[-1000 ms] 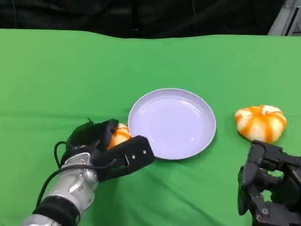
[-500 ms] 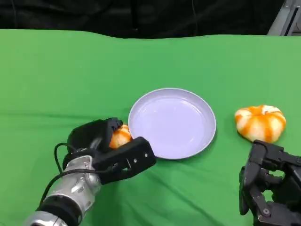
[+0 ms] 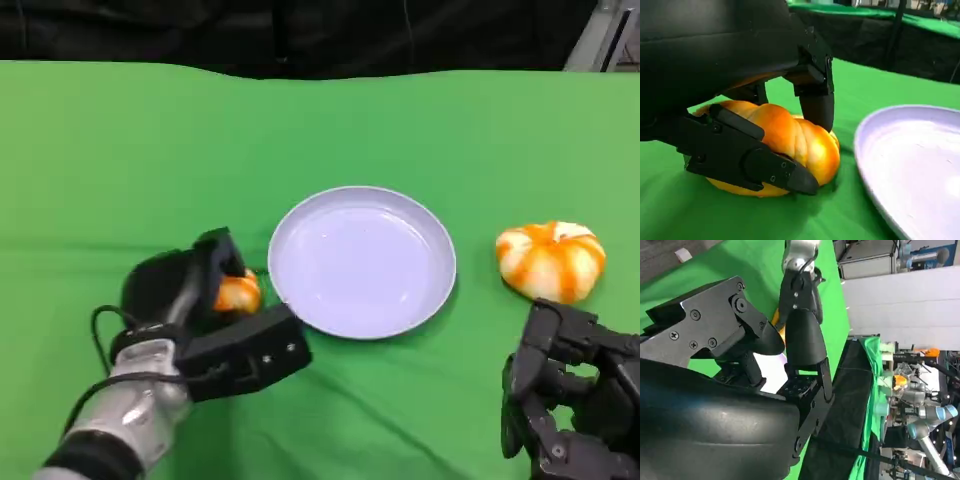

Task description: Grasp the bread from the table and place it into the plate.

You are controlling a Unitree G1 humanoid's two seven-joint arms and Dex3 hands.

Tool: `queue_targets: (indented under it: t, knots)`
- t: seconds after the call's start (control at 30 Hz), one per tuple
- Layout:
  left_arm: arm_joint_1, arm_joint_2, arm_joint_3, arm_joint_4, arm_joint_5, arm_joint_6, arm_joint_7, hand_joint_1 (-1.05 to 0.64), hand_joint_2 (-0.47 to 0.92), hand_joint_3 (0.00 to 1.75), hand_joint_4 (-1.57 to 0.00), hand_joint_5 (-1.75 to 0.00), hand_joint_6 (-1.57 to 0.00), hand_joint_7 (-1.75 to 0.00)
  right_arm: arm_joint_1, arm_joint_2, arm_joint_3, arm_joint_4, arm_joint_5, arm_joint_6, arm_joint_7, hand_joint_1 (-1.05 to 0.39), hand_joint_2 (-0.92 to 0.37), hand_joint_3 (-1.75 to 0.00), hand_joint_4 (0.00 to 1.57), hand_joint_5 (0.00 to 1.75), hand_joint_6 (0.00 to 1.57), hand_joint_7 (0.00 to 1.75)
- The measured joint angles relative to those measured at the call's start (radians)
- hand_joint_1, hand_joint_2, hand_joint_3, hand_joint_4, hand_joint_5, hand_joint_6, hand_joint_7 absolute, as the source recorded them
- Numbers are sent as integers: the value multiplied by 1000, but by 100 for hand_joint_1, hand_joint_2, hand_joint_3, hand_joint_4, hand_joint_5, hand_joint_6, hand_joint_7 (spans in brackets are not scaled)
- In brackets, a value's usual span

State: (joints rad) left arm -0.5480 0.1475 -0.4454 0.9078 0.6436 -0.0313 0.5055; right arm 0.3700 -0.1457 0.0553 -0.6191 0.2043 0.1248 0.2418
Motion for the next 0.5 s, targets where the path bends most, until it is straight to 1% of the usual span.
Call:
queue_targets:
  t: [0.1, 0.2, 0.3, 0.4, 0.47, 0.5]
  knots:
    - [30, 41, 9, -81, 3, 8, -4, -7, 91, 22, -72, -175, -46, -175, 0, 0, 1, 0, -2, -1, 0, -8, -60, -122, 88, 175, 66, 171]
    - [42, 66, 17, -166, 6, 30, -22, -6, 91, 22, -75, -175, -48, -175, -1, 0, 2, 0, -4, -2, 0, -7, -60, -122, 88, 175, 66, 172]
    - [52, 78, 24, -271, 13, 43, -38, -5, 90, 23, -76, -175, -49, -175, -2, 0, 1, 2, -3, -3, 0, -7, -60, -122, 88, 175, 66, 172]
    - [55, 80, 27, -355, 26, 50, -60, -6, 91, 26, -78, -175, -53, -175, -2, 0, 1, 2, -3, -4, 0, -7, -60, -122, 87, 175, 66, 172]
    - [55, 80, 29, -396, 28, 51, -76, -6, 74, 57, -79, -175, -53, -175, -2, 0, 1, 2, -3, -4, 1, -6, -60, -122, 88, 175, 66, 172]
    - [55, 78, 29, -415, 28, 52, -84, -5, 71, 62, -79, -175, -54, -175, -2, 0, 1, 3, -3, -4, 1, -6, -60, -122, 88, 175, 66, 172]
